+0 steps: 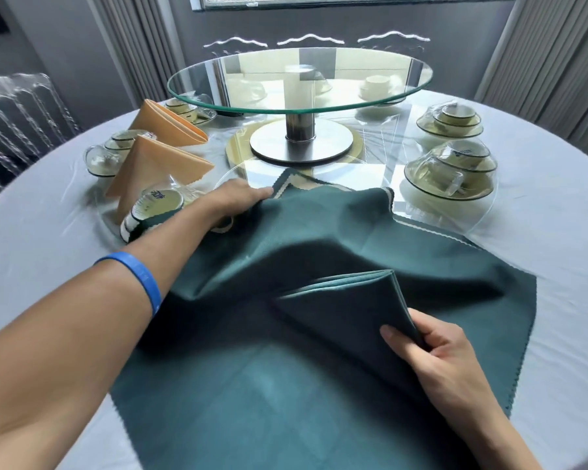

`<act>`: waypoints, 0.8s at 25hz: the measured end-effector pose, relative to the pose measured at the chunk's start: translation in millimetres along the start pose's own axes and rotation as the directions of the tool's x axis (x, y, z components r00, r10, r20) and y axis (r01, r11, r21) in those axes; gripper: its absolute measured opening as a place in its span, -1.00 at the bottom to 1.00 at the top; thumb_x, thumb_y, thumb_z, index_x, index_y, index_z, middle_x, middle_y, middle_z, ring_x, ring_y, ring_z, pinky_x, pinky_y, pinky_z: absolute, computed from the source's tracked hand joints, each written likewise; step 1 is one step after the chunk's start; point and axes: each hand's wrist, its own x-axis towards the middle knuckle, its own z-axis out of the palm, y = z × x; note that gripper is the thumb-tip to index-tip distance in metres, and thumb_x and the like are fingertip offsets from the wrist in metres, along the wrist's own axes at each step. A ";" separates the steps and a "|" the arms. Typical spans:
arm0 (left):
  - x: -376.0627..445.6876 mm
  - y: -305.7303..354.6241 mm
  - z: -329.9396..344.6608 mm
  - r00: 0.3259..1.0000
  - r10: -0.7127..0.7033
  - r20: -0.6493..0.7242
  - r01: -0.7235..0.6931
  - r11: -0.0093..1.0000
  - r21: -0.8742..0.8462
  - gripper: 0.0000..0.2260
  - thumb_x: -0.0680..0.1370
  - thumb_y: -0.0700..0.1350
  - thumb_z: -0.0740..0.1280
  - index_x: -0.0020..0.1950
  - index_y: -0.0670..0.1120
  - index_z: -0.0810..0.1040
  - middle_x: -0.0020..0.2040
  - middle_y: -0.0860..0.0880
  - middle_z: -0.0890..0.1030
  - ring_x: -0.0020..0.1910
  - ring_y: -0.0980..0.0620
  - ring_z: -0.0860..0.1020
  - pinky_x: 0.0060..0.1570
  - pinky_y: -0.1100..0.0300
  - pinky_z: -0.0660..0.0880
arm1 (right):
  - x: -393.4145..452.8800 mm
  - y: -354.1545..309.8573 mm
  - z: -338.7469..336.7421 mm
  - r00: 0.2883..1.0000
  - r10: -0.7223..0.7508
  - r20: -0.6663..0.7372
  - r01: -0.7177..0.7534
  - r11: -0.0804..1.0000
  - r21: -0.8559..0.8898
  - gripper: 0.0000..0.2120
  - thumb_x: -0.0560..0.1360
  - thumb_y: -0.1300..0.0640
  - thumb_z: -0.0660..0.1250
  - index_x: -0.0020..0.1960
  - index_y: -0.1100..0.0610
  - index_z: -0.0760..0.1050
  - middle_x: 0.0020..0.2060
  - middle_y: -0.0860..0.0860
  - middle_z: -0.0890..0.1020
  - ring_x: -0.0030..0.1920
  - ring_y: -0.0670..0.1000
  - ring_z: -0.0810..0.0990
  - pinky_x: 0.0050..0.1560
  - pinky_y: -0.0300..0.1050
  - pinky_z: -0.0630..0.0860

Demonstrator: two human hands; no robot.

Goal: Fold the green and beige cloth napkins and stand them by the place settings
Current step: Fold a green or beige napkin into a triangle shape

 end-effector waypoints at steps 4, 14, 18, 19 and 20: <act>-22.5 10.4 -12.3 0.998 -0.067 -0.015 0.060 0.956 -0.286 -0.49 0.42 0.26 0.46 0.15 -0.11 0.57 0.00 -0.10 0.66 -0.10 -0.03 0.62 -0.12 0.16 0.48 | -1.8 -0.7 -1.8 0.999 0.028 -0.038 -0.026 0.999 0.044 -0.90 0.53 0.23 0.35 -0.05 0.27 0.59 -0.26 0.07 0.60 -0.23 -0.03 0.50 -0.20 -0.07 0.39; -144.1 -6.1 -27.5 0.841 0.262 0.474 0.073 0.813 -0.578 -0.23 0.01 0.13 0.71 0.15 -0.15 0.68 0.11 -0.23 0.67 -0.10 -0.06 0.68 -0.10 0.10 0.65 | -34.3 -71.5 -39.1 0.915 0.165 -0.369 -0.009 0.921 0.390 -0.88 0.44 0.21 0.34 -0.16 0.17 0.67 -0.27 0.07 0.70 -0.38 0.01 0.62 -0.43 -0.27 0.53; -194.8 -29.6 10.0 0.778 0.325 0.538 0.074 0.803 -0.592 -0.41 0.18 -0.03 0.67 0.17 -0.13 0.67 0.07 -0.24 0.67 -0.09 -0.07 0.63 -0.18 0.22 0.61 | -29.1 -117.3 -34.0 0.907 0.034 -0.419 0.105 0.947 0.304 -0.83 0.53 0.27 0.29 -0.15 0.15 0.65 -0.26 0.03 0.69 -0.35 -0.03 0.61 -0.38 -0.27 0.52; -204.8 -33.3 20.4 0.772 0.327 0.545 0.078 0.802 -0.592 -0.52 0.27 -0.10 0.60 0.18 -0.15 0.66 0.06 -0.23 0.68 -0.09 -0.06 0.62 -0.17 0.24 0.59 | -24.9 -123.4 -26.5 0.918 0.001 -0.397 0.113 0.958 0.263 -0.83 0.52 0.30 0.29 -0.14 0.18 0.65 -0.23 0.06 0.69 -0.30 0.01 0.60 -0.32 -0.22 0.53; -212.0 -36.7 29.4 0.789 0.317 0.527 0.067 0.808 -0.586 -0.60 0.34 -0.15 0.51 0.17 -0.15 0.66 0.04 -0.21 0.69 -0.08 -0.04 0.62 -0.14 0.25 0.57 | -19.2 -127.7 -17.5 0.926 -0.031 -0.376 0.117 0.971 0.208 -0.85 0.50 0.32 0.29 -0.12 0.22 0.63 -0.21 0.10 0.67 -0.26 0.06 0.58 -0.26 -0.14 0.52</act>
